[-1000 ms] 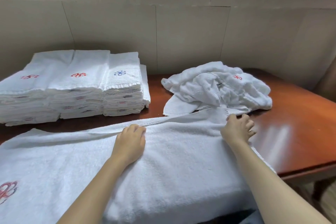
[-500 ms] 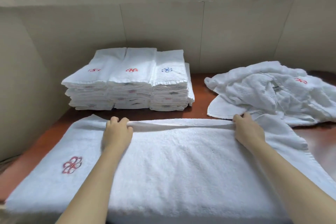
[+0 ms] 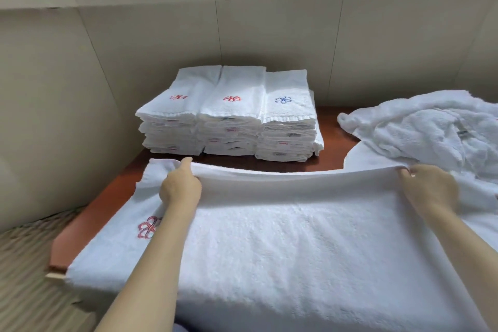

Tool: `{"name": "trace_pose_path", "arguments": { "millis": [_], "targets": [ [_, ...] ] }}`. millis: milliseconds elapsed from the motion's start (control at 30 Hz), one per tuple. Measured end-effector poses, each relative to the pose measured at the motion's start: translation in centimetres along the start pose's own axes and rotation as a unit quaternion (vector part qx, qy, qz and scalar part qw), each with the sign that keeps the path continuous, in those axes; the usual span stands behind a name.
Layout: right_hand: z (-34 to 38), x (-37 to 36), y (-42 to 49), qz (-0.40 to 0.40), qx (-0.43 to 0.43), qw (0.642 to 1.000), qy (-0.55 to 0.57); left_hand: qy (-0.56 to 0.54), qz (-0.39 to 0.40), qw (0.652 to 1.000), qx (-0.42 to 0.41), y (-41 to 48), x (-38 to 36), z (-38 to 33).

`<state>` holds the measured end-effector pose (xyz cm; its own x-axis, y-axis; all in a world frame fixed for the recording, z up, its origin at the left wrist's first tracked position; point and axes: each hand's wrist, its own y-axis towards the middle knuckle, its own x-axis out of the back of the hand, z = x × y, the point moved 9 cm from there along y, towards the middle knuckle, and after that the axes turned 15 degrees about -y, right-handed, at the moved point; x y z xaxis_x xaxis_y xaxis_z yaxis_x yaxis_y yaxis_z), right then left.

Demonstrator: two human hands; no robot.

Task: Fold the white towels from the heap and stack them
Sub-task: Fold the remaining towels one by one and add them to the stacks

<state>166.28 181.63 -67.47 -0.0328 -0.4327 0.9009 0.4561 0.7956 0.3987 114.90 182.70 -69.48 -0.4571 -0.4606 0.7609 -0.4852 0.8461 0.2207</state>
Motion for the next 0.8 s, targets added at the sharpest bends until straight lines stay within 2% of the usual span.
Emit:
{"name": "trace_pose_path", "arguments": {
  "millis": [100, 167, 233, 300, 367, 433, 533, 600, 667, 800],
  "targets": [
    [0.1, 1.0, -0.1, -0.019, 0.013, 0.999, 0.048, -0.125, 0.006, 0.992, -0.027, 0.1, -0.1, -0.8],
    [0.2, 1.8, 0.0, -0.032, 0.032, 0.996, 0.074, -0.171, 0.069, 0.982, -0.043, -0.1, -1.5, -1.4],
    [-0.2, 1.8, 0.2, -0.027, 0.044, 0.996, 0.079, -0.153, 0.131, 0.978, -0.048, -0.6, -2.9, -1.5],
    [-1.2, 1.1, 0.2, -0.007, 0.040, 0.997, 0.072, -0.110, 0.147, 0.982, -0.050, -0.7, -3.5, -0.9],
    [-2.1, -0.2, -0.2, 0.023, 0.041, 0.997, 0.059, -0.098, 0.135, 0.985, -0.040, -0.6, -3.4, -0.1],
    [-2.7, -1.0, -0.7, 0.036, 0.048, 0.998, 0.032, -0.140, 0.122, 0.982, -0.020, -0.3, -3.0, 0.5],
    [-3.4, 0.1, -0.9, 0.000, 0.034, 0.999, 0.030, -0.231, 0.093, 0.968, 0.006, 0.0, -2.3, 1.1],
    [-3.7, 1.5, -1.0, -0.057, 0.021, 0.997, 0.047, -0.291, 0.057, 0.955, 0.022, 0.1, -1.4, 1.8],
    [-3.9, 2.6, -1.1, -0.110, 0.030, 0.993, 0.020, -0.325, 0.013, 0.945, 0.034, 0.3, -0.2, 2.9],
    [-4.0, 3.3, -1.4, -0.102, 0.060, 0.993, 0.007, -0.337, -0.067, 0.938, 0.056, 0.5, 1.7, 5.6]
  ]
}}
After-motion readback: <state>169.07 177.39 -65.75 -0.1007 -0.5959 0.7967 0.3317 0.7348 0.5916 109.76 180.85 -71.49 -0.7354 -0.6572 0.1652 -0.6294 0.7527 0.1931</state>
